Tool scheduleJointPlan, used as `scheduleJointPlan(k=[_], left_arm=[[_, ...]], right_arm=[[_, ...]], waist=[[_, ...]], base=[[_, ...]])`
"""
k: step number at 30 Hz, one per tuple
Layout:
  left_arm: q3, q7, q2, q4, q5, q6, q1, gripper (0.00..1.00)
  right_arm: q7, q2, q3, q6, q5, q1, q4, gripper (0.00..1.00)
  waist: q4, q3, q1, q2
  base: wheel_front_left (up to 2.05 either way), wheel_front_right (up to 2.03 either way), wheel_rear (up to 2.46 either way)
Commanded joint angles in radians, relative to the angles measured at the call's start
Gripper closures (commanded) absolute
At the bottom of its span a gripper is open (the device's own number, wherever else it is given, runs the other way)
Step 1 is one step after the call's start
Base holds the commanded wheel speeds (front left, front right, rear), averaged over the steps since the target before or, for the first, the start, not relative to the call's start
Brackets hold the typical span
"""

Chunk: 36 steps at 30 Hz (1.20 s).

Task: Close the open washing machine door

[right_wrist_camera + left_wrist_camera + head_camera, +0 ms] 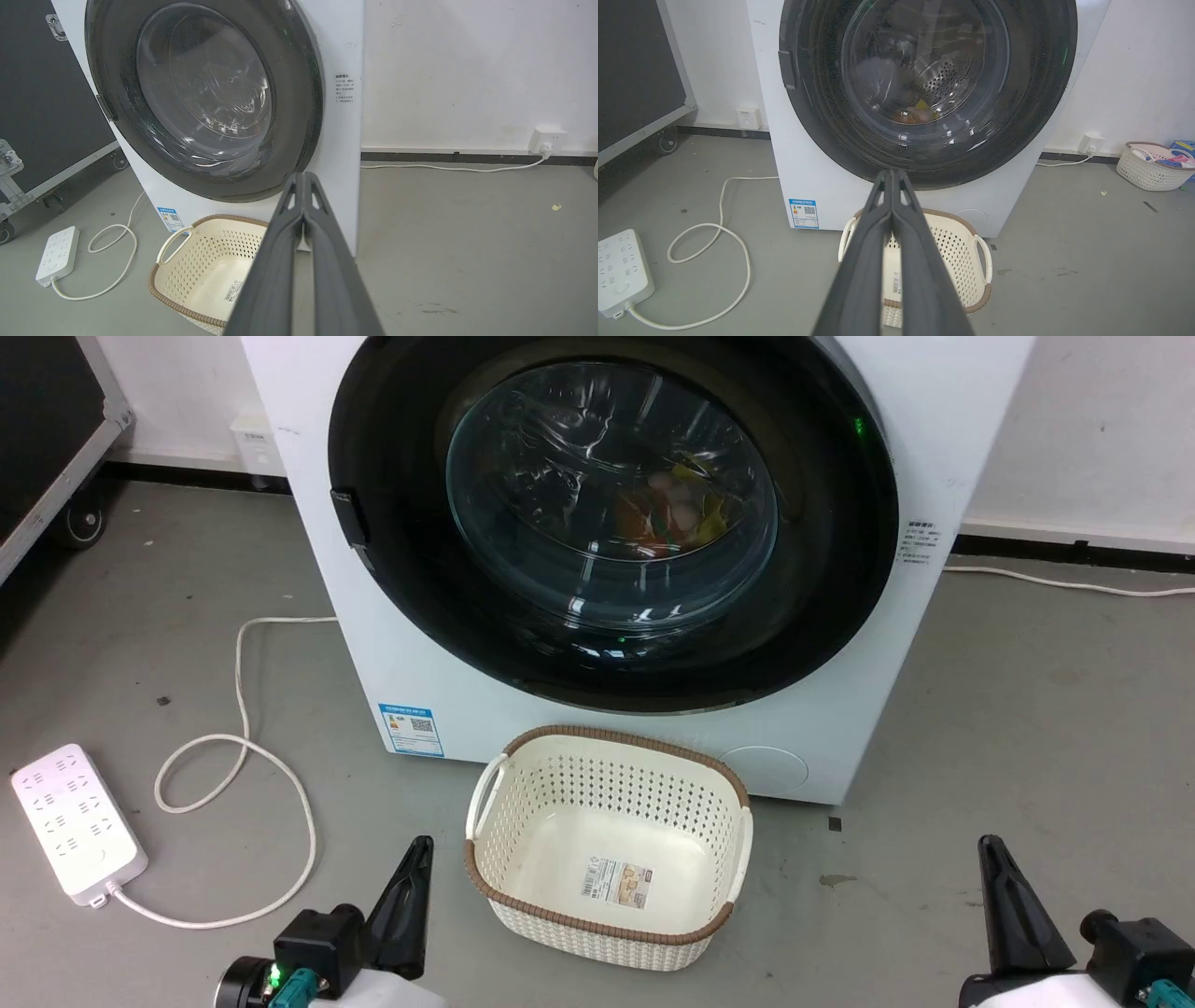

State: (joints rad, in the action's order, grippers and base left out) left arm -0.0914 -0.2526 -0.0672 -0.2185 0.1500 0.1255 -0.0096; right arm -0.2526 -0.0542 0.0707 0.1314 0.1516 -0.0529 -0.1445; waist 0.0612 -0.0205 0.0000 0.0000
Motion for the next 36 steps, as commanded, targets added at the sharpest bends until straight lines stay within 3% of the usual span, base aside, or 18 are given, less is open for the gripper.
scheduleJointPlan(k=[1,36], left_arm=[[0.002,0.005,0.001,0.005,-0.005,-0.004,0.000,1.00],[0.027,0.077,0.005,0.067,-0.047,-0.039,0.003,1.00]], right_arm=[[0.004,0.000,-0.002,0.000,-0.005,0.002,0.004,1.00],[0.076,0.001,-0.022,0.000,-0.047,0.017,0.045,1.00]], waist=[[-0.001,0.000,0.0000,0.0000],[-0.018,0.006,0.0000,0.0000]], base=[[0.00,0.00,0.00],[0.00,0.00,0.00]])
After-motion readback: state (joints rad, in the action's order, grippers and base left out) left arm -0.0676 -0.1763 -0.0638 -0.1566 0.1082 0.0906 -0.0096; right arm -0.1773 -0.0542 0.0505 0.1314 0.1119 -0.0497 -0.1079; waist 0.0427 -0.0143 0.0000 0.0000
